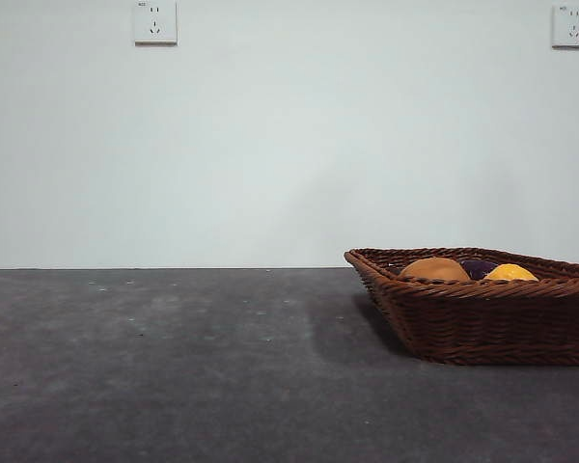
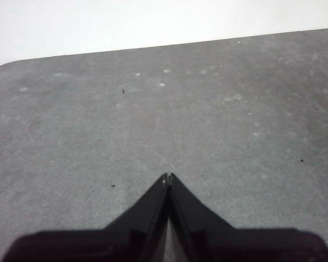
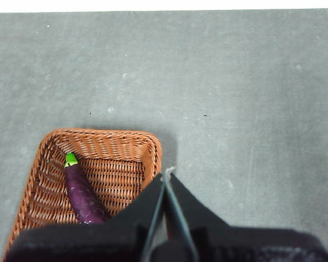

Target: Help me put the vegetables on the table into the basket

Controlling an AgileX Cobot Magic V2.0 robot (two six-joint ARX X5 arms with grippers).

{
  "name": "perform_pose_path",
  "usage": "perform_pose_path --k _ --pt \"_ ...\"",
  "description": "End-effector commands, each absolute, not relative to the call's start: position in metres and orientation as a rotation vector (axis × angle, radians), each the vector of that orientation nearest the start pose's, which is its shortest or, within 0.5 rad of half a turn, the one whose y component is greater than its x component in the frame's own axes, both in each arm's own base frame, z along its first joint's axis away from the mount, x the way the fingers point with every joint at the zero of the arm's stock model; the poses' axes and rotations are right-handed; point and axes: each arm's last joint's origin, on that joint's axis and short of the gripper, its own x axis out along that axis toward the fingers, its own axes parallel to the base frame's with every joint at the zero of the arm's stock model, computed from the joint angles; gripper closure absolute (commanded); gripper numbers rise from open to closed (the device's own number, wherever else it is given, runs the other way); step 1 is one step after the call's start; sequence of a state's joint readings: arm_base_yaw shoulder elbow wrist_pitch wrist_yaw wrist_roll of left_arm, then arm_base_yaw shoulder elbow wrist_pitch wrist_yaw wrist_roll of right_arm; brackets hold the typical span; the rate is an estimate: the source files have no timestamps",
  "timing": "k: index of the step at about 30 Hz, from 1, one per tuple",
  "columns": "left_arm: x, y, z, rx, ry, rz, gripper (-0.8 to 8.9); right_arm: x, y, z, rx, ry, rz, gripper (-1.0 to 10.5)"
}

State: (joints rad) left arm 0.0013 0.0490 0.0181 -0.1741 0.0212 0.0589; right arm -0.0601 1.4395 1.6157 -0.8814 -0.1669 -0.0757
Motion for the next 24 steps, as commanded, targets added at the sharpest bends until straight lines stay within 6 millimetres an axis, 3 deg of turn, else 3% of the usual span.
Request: perform_pose_path --k 1,3,5,7,10,14,18,23,24 --pt "0.099 0.000 0.145 0.049 0.217 -0.028 8.17 0.291 -0.012 0.404 0.001 0.692 0.131 9.5" --pt "0.099 0.000 0.145 0.049 0.226 -0.028 8.17 0.287 -0.013 0.408 -0.002 0.683 0.120 9.5" --pt "0.099 0.000 0.144 0.049 0.231 -0.028 8.17 0.268 -0.013 0.421 -0.034 0.647 0.047 9.5" --pt "0.099 0.000 0.144 0.049 0.235 -0.029 8.17 0.237 -0.008 0.443 -0.066 0.561 0.006 9.5" --pt "0.100 0.000 0.144 0.049 0.239 -0.029 8.17 0.174 -0.001 0.477 -0.040 0.366 0.004 9.5" --pt "0.100 0.000 0.144 0.049 0.240 -0.029 8.17 0.101 -0.001 0.494 0.016 0.197 -0.004 9.5" --pt "0.100 0.000 0.143 0.049 0.243 -0.029 8.17 0.071 -0.001 0.478 0.014 0.149 -0.014 9.5" --pt "0.100 0.000 0.143 0.049 0.243 -0.029 8.17 0.056 -0.003 0.430 0.013 0.087 -0.090 9.5" --pt "0.100 0.000 0.143 0.049 0.243 -0.029 8.17 0.063 -0.003 0.420 0.016 0.096 -0.095 9.5"
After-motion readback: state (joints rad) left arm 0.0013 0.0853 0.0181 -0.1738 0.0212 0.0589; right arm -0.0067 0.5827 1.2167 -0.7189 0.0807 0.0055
